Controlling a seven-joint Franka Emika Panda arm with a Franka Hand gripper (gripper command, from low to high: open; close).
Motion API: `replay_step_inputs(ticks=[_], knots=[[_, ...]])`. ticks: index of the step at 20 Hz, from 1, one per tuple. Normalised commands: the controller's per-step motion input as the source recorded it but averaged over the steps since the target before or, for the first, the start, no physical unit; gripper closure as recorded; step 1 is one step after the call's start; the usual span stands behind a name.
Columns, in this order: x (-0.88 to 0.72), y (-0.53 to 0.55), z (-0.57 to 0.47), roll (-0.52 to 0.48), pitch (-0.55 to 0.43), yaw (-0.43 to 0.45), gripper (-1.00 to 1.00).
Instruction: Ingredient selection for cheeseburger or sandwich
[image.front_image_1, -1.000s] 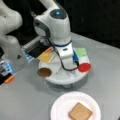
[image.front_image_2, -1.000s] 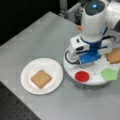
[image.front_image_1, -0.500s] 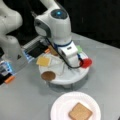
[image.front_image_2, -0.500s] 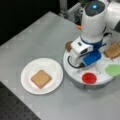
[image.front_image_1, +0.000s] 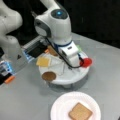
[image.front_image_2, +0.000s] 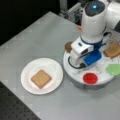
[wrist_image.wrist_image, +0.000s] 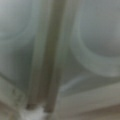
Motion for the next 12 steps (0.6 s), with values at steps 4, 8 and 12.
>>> replay_step_inputs(ticks=[4, 8, 12], knots=[[0.29, -0.10, 0.57, 0.053, 0.204, -0.055, -1.00], [0.15, -0.05, 0.58, 0.056, 0.213, -0.046, -1.00], [0.08, -0.01, 0.37, 0.033, 0.157, -0.039, -1.00]])
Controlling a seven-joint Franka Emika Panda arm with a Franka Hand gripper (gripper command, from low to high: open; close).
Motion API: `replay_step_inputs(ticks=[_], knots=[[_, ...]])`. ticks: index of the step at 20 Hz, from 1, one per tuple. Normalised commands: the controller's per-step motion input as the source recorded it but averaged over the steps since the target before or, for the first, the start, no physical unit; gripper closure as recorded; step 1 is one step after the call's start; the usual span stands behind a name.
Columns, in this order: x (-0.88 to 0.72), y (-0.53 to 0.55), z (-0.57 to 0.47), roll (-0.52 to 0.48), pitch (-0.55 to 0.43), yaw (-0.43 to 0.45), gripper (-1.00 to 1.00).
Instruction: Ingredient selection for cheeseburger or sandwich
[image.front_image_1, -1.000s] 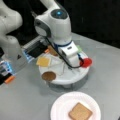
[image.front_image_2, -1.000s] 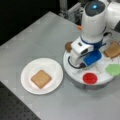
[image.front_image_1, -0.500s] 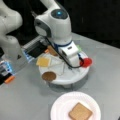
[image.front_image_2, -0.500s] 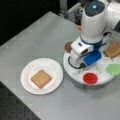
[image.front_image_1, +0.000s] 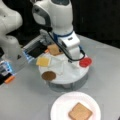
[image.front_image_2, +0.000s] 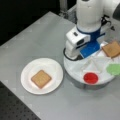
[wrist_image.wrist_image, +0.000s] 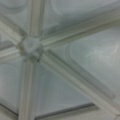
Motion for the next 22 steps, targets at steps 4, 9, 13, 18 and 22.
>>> replay_step_inputs(ticks=[4, 9, 13, 18, 22], knots=[[0.03, -0.06, 0.20, -0.020, 0.075, -0.142, -1.00], [-0.15, -0.12, 0.14, -0.156, -0.081, -0.624, -1.00], [-0.32, -0.10, 0.13, -0.360, -0.122, -0.900, -1.00], [-0.33, -0.12, -0.04, -0.126, -0.008, -0.792, -1.00], [-0.20, -0.28, -0.17, 0.044, -0.044, -0.444, -1.00]])
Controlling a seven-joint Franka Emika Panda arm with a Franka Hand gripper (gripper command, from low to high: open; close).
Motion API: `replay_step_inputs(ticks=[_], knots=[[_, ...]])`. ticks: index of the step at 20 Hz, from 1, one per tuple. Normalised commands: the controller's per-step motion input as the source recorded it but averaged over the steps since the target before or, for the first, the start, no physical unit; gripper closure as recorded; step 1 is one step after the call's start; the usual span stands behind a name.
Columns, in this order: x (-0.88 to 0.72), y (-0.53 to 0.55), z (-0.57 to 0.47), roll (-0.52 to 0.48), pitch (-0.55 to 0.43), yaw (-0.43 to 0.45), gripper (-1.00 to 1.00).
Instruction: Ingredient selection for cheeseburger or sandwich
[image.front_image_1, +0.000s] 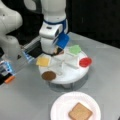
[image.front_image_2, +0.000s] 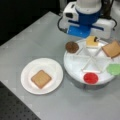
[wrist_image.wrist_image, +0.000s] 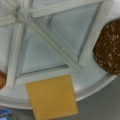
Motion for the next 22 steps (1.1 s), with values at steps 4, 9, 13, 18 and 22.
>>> replay_step_inputs(ticks=[4, 9, 13, 18, 22], knots=[[-0.11, -0.40, -0.13, 0.200, -0.103, -0.223, -1.00], [-0.09, -0.33, -0.07, 0.191, -0.135, -0.140, -1.00], [-0.09, -0.23, -0.08, 0.277, -0.152, -0.082, -1.00], [-0.06, -0.23, -0.12, 0.537, -0.176, -0.093, -1.00], [-0.05, -0.30, -0.19, 0.461, -0.139, 0.001, -1.00]])
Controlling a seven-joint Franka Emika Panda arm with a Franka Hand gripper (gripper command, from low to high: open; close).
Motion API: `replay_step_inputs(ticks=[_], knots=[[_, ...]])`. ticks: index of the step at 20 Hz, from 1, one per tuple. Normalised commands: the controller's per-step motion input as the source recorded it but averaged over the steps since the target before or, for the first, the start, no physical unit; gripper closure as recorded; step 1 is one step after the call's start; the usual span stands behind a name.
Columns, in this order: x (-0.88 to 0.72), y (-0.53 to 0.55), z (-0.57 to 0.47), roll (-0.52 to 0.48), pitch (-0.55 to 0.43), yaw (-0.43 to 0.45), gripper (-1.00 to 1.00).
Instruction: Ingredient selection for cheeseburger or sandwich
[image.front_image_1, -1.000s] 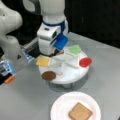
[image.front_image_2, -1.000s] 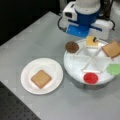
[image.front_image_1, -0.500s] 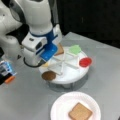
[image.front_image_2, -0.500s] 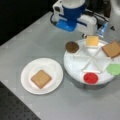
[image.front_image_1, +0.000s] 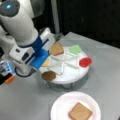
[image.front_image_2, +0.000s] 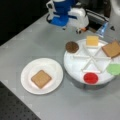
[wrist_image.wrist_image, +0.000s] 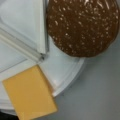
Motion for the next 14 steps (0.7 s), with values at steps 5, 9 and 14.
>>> replay_step_inputs(ticks=[5, 9, 14], knots=[[0.03, -0.23, -0.16, 0.347, -0.090, 0.021, -1.00], [0.11, -0.06, -0.14, 0.319, -0.060, -0.049, -1.00], [0.14, 0.01, -0.21, 0.316, -0.013, -0.070, -1.00]])
